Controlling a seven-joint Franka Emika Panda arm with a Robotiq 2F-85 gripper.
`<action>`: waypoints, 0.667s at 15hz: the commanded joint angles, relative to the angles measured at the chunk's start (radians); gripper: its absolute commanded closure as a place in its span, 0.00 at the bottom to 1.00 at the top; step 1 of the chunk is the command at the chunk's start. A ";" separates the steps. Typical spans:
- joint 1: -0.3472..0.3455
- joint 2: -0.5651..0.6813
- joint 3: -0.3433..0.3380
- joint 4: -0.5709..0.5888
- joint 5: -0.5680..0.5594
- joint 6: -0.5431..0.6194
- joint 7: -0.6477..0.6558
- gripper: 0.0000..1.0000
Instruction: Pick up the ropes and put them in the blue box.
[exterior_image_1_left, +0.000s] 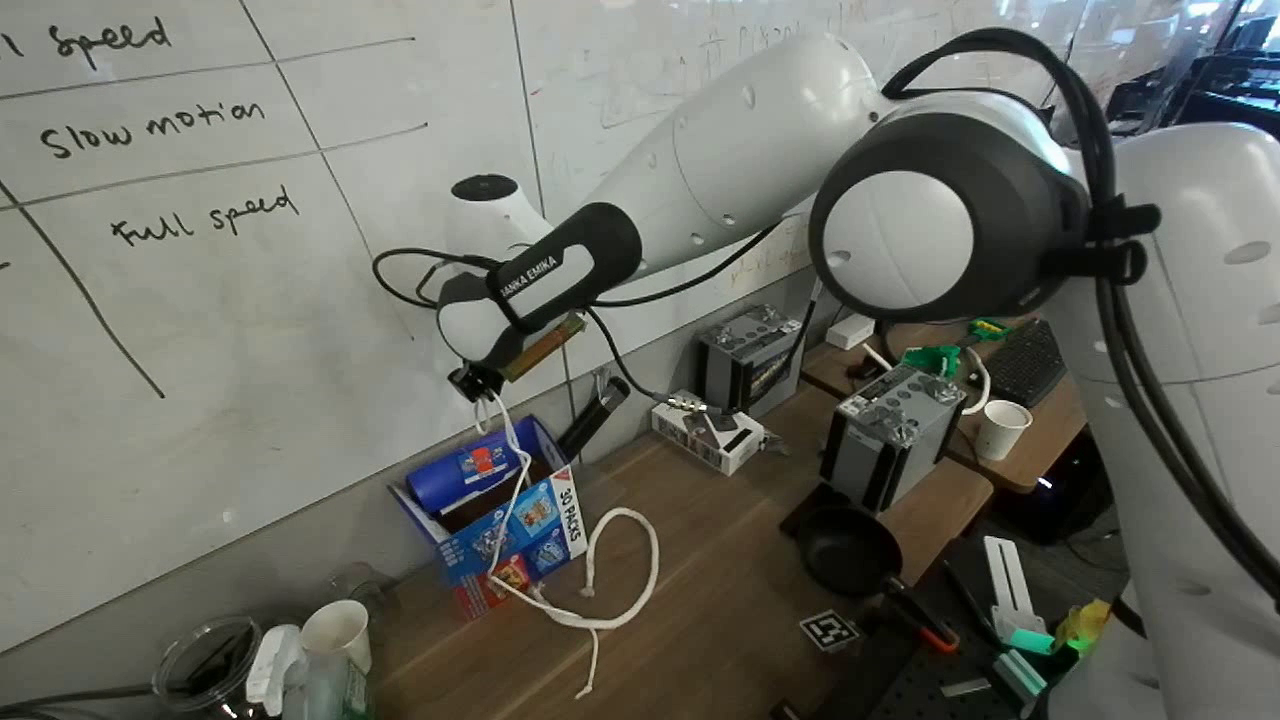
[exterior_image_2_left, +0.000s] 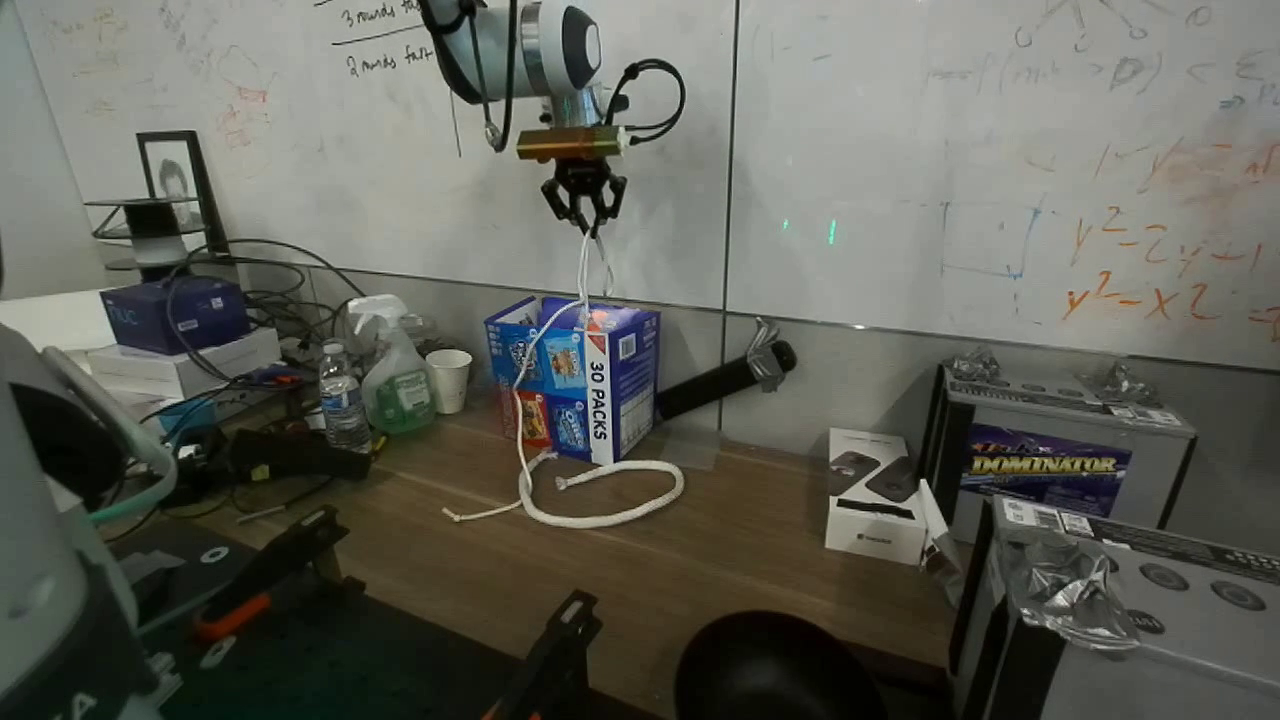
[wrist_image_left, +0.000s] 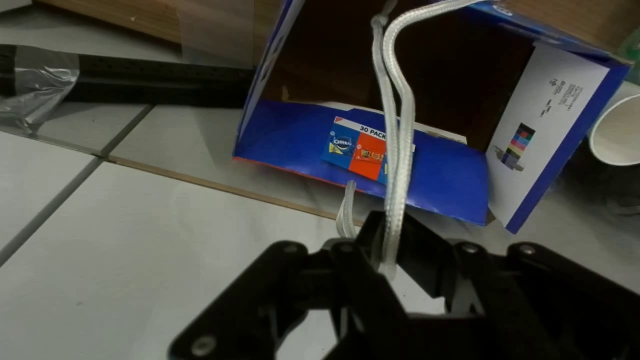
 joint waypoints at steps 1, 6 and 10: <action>-0.028 -0.041 0.027 -0.021 0.038 -0.050 -0.058 0.96; -0.034 -0.016 0.045 -0.012 0.058 -0.137 -0.101 0.96; -0.027 0.021 0.041 0.011 0.052 -0.194 -0.108 0.96</action>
